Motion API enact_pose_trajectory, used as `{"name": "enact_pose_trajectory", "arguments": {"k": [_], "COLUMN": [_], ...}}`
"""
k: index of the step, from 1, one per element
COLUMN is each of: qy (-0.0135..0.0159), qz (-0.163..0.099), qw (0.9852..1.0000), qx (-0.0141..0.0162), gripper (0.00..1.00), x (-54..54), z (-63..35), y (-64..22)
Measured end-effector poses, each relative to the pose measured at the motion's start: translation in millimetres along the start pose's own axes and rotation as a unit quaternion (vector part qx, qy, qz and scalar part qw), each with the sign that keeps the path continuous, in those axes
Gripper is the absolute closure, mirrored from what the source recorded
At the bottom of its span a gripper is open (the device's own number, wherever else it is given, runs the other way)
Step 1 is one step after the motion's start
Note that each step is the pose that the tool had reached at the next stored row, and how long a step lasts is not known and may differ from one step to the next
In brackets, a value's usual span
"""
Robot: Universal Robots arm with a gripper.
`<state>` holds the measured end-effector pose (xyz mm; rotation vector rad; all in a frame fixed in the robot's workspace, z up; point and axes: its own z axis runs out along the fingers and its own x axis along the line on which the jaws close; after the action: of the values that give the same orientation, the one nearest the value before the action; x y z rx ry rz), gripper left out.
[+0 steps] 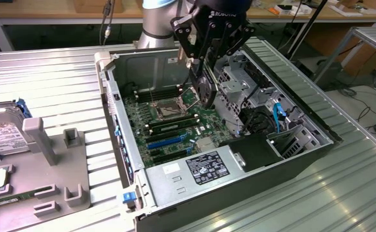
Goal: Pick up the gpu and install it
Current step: 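Pick up the gpu and move the gpu toward the slot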
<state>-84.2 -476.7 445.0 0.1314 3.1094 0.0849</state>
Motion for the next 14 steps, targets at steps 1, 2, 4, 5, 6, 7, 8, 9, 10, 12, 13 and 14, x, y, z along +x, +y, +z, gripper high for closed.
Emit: {"name": "enact_pose_trajectory", "arguments": {"k": [1, 2, 4, 5, 6, 7, 8, 9, 10, 12, 13, 14], "qy": [0.0, 0.0, 0.0, 0.0, 0.0, 0.0, 0.0, 0.0, 0.0, 0.0, 0.0, 0.0], "qz": [0.0, 0.0, 0.0, 0.0, 0.0, 0.0, 0.0, 0.0, 0.0, 0.0, 0.0, 0.0], "qw": [1.0, 1.0, 1.0, 1.0, 1.0, 1.0, 1.0, 1.0, 1.0, 1.0, 1.0, 1.0], "qx": [0.0, 0.0, 0.0, 0.0, 0.0, 0.0, 0.0001, 0.0, 0.0, 0.0, 0.0, 0.0], "gripper": [0.73, 0.73, 0.73, 0.73, 0.73, 0.73, 0.73, 0.73, 0.73, 0.73, 0.73, 0.73], "x": [-1.7, -3.8, -8.0, -9.5, -11.6, -13.5, -15.6, -18.2, -22.0, -25.2, -25.2, -25.2], "z": [0.1, 0.1, 0.3, 0.3, 0.4, 0.5, 0.4, 0.6, 0.6, 0.8, 0.8, 0.8], "y": [0.1, 0.3, 0.7, 0.8, 1.0, 1.1, 1.3, 1.5, 1.9, 2.1, 2.1, 2.1]}}
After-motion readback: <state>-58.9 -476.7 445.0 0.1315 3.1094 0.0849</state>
